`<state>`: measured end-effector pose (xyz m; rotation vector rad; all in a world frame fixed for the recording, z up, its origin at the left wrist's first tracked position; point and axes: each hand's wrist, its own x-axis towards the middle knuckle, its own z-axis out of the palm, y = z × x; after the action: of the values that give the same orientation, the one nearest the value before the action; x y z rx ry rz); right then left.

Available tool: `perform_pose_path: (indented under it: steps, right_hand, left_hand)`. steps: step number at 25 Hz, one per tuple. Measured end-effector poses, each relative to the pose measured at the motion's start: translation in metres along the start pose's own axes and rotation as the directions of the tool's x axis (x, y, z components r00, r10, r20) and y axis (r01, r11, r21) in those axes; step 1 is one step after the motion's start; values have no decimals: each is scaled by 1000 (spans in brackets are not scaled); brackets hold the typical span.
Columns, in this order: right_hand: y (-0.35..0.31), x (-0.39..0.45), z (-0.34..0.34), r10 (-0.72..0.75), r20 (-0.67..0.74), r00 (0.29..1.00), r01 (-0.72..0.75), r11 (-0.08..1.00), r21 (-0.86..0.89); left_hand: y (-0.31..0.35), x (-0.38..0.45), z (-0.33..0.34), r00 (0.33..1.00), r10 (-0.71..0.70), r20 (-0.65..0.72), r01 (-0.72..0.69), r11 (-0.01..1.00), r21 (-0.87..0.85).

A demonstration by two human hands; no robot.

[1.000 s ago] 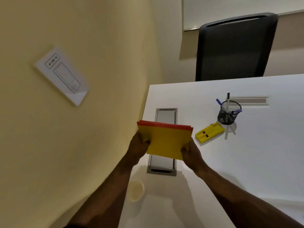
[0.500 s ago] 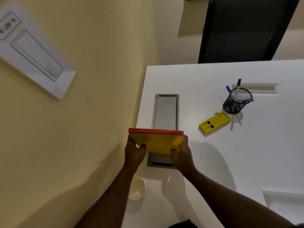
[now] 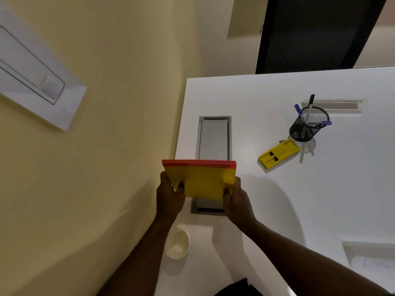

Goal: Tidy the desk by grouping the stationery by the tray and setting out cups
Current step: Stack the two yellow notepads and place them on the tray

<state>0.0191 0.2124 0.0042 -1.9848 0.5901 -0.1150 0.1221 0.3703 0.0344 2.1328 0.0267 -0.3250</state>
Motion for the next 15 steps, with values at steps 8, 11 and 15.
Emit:
perform_pose_path:
  steps: [8,11,15]
  right_hand:
    - [-4,33,-2,231,60,971,-229,973,-36]
    - [-1,44,0,302,113,947,-297,953,-57]
    - [7,54,6,360,219,907,-336,932,-138]
  left_hand:
    - [7,38,2,988,-151,32,140,962,233]
    - [6,49,11,974,-218,56,187,923,338]
    - [5,60,18,947,-311,75,237,839,490]
